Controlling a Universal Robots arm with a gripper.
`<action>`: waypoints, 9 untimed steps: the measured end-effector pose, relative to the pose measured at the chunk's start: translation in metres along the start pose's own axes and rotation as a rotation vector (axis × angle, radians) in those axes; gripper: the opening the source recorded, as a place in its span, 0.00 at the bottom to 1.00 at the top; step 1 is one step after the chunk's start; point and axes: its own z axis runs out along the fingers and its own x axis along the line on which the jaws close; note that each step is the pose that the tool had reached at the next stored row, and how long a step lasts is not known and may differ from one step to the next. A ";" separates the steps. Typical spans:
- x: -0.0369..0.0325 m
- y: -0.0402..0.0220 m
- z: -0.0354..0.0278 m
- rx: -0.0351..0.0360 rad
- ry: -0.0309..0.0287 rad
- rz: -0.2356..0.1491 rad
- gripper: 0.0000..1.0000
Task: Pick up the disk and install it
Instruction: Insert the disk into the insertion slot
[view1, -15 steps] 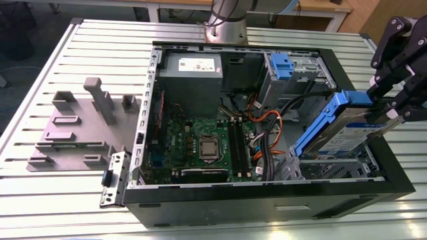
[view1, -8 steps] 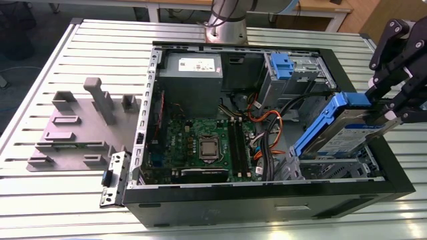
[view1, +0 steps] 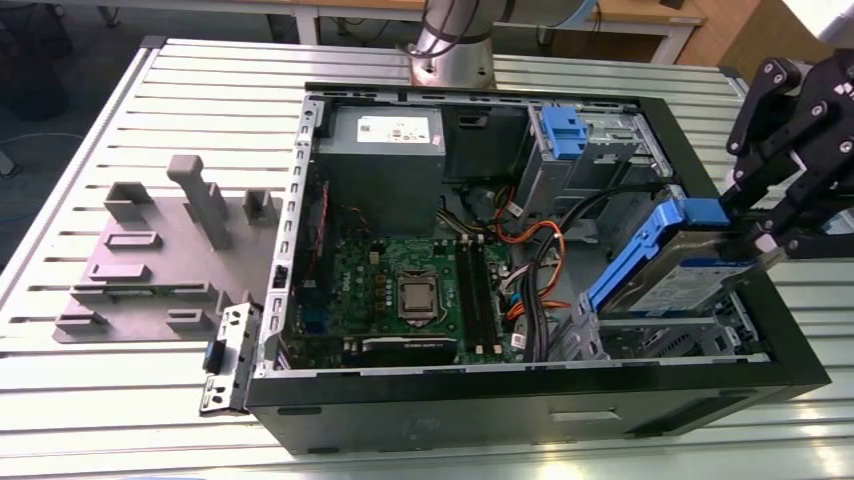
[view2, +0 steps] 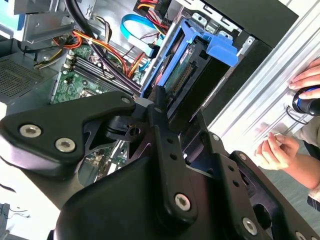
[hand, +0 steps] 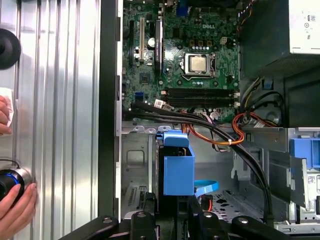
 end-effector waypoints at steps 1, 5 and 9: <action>0.0001 0.0000 0.0015 0.0000 0.0000 0.000 0.35; 0.0004 -0.0003 0.0071 0.0000 0.0000 0.000 0.35; 0.0008 -0.0005 0.0122 0.0000 0.0000 0.000 0.35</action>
